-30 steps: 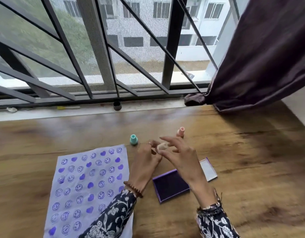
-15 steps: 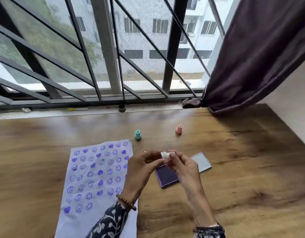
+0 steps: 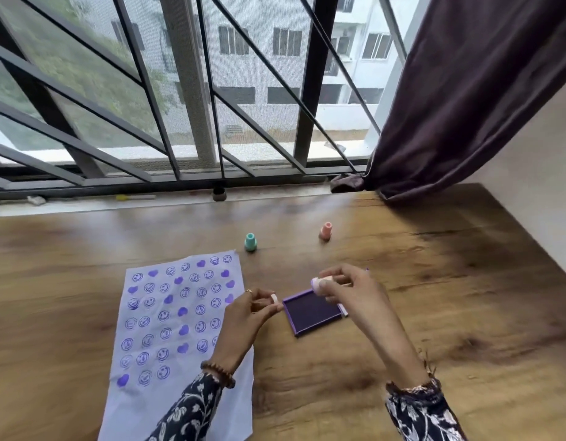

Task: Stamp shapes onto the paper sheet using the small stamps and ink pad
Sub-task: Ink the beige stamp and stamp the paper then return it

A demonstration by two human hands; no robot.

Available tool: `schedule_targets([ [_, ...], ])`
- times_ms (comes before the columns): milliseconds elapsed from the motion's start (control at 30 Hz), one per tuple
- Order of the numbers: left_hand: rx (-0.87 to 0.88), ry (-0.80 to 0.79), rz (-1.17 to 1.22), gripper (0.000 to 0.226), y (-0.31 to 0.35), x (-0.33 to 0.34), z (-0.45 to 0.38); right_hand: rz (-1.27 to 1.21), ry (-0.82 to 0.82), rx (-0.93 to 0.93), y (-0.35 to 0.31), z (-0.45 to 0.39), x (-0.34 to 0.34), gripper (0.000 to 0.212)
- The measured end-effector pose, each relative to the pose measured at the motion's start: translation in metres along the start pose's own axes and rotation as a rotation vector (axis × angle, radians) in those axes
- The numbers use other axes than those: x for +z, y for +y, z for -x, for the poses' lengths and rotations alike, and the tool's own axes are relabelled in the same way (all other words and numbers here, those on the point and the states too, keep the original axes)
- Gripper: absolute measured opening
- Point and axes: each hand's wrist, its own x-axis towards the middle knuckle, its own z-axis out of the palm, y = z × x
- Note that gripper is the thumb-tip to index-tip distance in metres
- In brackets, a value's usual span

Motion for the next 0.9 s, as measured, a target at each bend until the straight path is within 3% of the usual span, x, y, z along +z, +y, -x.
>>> schedule_targets([
  [100, -0.043, -0.019, 0.065, 0.014, -0.003, 0.004, -0.004, 0.301, 0.24, -0.24, -0.031, 0.013, -0.013, 0.008],
  [167, -0.063, -0.014, 0.086, 0.013, -0.005, 0.008, -0.008, 0.35, 0.447, -0.443, -0.04, 0.018, -0.013, 0.001],
  [233, -0.081, -0.01, 0.089, 0.013, -0.006, 0.011, -0.011, 0.381, 0.544, -0.511, -0.029, 0.012, 0.001, 0.002],
  [267, -0.094, -0.014, 0.108, 0.013, -0.007, 0.012, -0.011, 0.415, 0.503, -0.451, -0.018, 0.006, 0.012, 0.005],
  [367, -0.127, -0.025, 0.136, 0.011, -0.009, 0.014, -0.011, 0.629, 0.181, -0.158, 0.034, -0.009, 0.055, 0.015],
  [533, -0.097, -0.011, 0.127, 0.01, -0.003, 0.005, -0.006, 0.673, 0.203, -0.153, 0.061, -0.025, 0.066, 0.014],
  [800, 0.055, 0.064, -0.06, 0.01, -0.004, -0.072, 0.022, -0.03, 0.111, 0.058, 0.041, 0.005, 0.057, 0.006],
  [900, 0.044, 0.057, -0.152, 0.011, -0.019, -0.105, 0.035, -0.079, 0.001, 0.012, 0.03, 0.038, 0.095, 0.009],
])
